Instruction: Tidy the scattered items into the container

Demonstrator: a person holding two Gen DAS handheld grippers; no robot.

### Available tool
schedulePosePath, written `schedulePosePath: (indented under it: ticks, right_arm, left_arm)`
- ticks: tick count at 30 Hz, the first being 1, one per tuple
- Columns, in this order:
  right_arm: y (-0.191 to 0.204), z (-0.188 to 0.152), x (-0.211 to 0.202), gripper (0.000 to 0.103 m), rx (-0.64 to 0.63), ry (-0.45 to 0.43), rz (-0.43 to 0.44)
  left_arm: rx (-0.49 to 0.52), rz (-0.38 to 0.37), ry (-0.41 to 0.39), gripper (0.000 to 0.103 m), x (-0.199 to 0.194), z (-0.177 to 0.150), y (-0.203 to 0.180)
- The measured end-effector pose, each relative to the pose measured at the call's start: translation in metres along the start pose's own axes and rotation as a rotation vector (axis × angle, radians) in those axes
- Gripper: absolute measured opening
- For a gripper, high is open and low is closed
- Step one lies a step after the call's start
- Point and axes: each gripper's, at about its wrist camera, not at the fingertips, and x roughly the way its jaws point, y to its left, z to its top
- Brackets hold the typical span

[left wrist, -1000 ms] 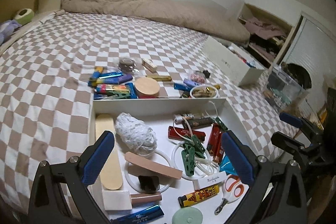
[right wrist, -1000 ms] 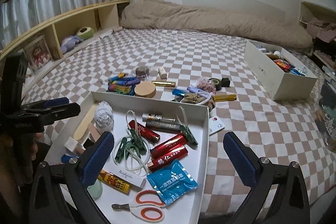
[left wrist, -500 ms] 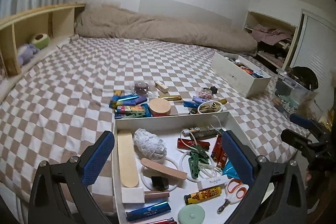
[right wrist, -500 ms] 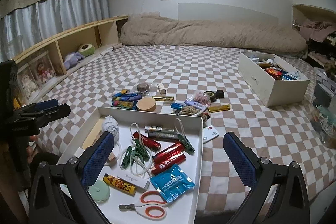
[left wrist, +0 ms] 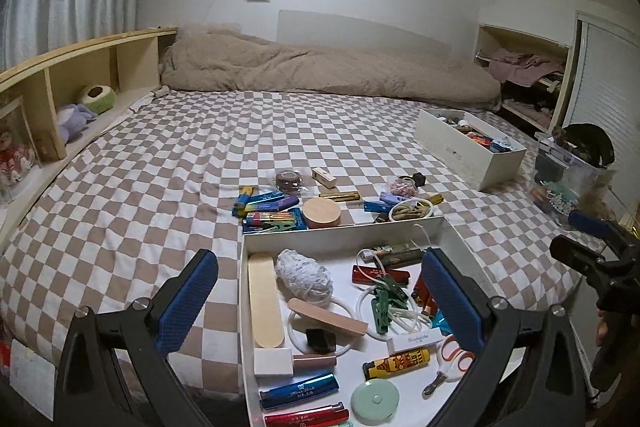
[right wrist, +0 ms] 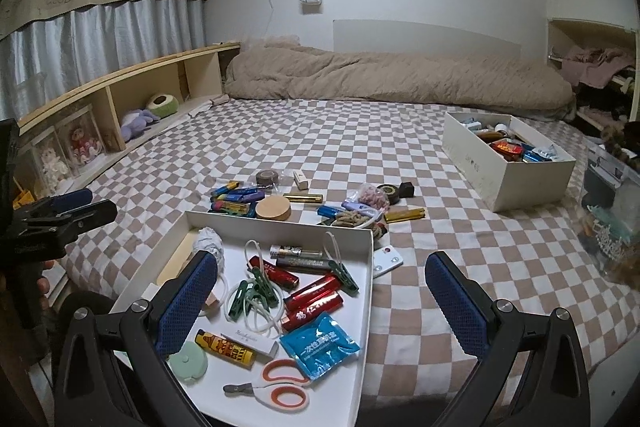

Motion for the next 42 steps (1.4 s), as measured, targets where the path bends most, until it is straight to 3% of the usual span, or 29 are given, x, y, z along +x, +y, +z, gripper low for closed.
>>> schedulePosePath:
  ticks: [25, 42]
  right_arm:
    - [0.006, -0.002, -0.003, 0.103, -0.022, 0.006, -0.022]
    - [0.008, -0.007, 0.001, 0.103, -0.022, 0.024, -0.020]
  left_arm:
    - [0.018, 0.063, -0.011, 0.103, -0.012, -0.011, 0.002]
    - [0.016, 0.062, -0.006, 0.103, -0.013, -0.013, -0.003]
